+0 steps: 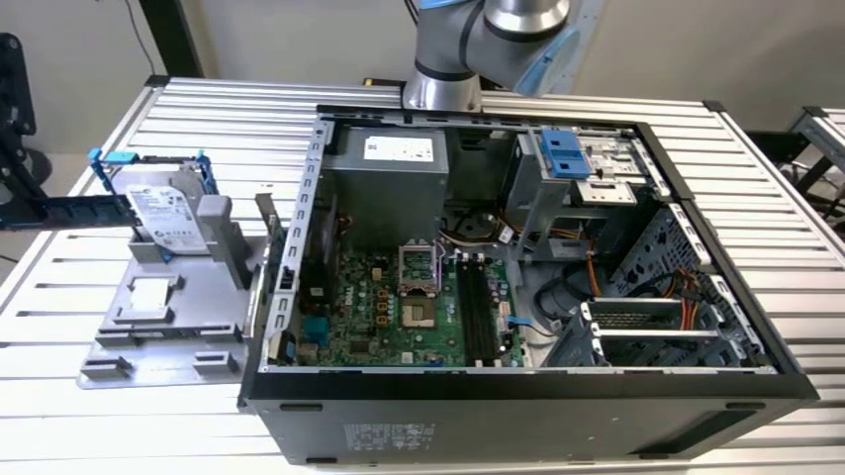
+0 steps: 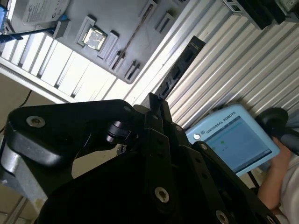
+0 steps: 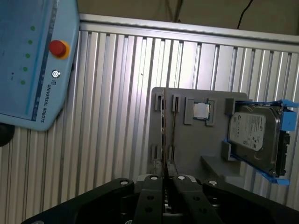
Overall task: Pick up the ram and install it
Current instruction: 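Pick up the ram and move it above insertion slot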
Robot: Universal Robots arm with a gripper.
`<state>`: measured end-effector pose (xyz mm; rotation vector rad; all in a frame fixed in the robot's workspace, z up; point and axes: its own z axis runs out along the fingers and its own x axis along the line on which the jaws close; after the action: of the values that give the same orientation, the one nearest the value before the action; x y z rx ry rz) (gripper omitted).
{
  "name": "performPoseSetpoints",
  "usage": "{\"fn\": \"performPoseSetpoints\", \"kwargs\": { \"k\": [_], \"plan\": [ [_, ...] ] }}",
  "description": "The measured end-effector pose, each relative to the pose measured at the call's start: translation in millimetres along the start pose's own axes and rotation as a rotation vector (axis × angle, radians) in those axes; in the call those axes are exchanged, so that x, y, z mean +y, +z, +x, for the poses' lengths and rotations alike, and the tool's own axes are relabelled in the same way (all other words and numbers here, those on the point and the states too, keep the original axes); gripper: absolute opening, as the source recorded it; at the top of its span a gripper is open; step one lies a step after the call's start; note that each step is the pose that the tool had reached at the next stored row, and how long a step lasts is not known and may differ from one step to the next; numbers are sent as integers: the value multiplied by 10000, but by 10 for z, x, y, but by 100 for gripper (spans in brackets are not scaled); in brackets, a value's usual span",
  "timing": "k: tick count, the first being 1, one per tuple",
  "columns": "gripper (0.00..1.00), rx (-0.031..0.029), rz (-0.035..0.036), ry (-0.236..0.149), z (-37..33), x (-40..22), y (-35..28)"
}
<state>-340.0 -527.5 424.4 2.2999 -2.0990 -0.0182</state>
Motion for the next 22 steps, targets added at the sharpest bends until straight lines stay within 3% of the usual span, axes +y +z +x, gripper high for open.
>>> {"fn": "performPoseSetpoints", "kwargs": {
  "k": [3, 6, 22],
  "plan": [
    [0, 1, -1, 0, 4, -47, -11],
    [0, 0, -1, 0, 14, -150, -14],
    [0, 0, -6, 0, 80, -868, -34]
  ]
}}
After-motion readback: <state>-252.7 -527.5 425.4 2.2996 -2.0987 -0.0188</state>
